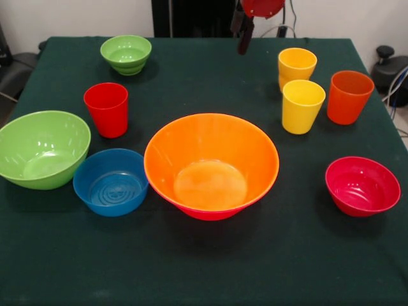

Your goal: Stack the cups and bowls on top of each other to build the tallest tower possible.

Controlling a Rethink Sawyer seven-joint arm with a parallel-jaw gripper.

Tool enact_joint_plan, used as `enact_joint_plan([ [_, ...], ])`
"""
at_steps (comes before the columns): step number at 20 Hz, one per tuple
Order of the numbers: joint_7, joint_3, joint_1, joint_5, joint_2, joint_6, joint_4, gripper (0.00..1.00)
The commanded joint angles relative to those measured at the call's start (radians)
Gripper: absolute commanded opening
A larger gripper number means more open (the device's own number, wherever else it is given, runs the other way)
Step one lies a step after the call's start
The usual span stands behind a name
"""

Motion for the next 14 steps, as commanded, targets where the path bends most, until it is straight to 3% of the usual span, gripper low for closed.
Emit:
enact_joint_plan([
  [1, 0.276, 0.034, 0.037, 0.059, 0.048, 0.077, -0.028, 1.0],
  [14, 0.289, 0.037, 0.092, 0.094, 0.107, 0.084, -0.115, 1.0],
])
